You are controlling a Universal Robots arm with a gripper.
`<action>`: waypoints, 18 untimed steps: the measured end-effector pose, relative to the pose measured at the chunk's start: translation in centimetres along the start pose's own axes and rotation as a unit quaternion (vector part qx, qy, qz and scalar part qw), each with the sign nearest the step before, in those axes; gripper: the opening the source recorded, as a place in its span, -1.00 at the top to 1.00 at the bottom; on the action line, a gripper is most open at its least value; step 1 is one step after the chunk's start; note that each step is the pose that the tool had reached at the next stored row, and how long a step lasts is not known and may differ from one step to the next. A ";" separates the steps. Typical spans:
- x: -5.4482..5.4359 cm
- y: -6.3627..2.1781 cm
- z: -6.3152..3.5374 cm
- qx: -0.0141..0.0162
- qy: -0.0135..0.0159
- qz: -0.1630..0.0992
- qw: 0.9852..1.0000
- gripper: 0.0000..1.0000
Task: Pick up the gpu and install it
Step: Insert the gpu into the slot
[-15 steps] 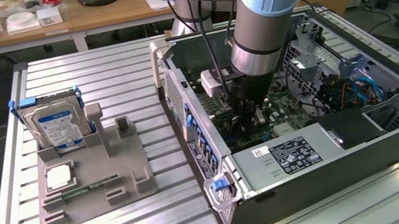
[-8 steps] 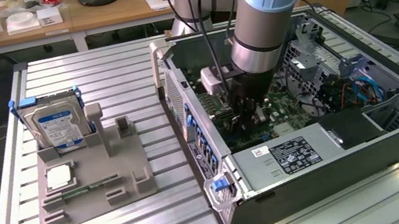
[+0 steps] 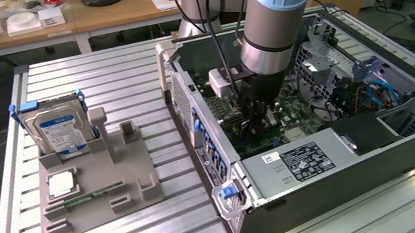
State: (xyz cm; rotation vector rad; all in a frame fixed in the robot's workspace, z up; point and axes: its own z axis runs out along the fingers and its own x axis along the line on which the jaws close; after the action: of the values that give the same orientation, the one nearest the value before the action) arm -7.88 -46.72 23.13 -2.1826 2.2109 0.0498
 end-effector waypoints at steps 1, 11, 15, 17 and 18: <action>0.0 0.00 0.00 0.000 0.000 0.000 1.000 0.32; 0.0 0.00 0.00 0.000 0.000 0.000 1.000 0.44; 0.0 -0.01 0.51 0.000 0.000 0.000 1.000 0.44; 0.0 0.00 0.66 0.000 0.000 0.000 1.000 0.44; 0.0 0.00 0.69 0.000 0.000 0.000 1.000 0.44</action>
State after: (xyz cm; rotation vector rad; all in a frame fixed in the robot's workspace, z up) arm -7.88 -46.73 22.45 -2.1831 2.2113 0.0497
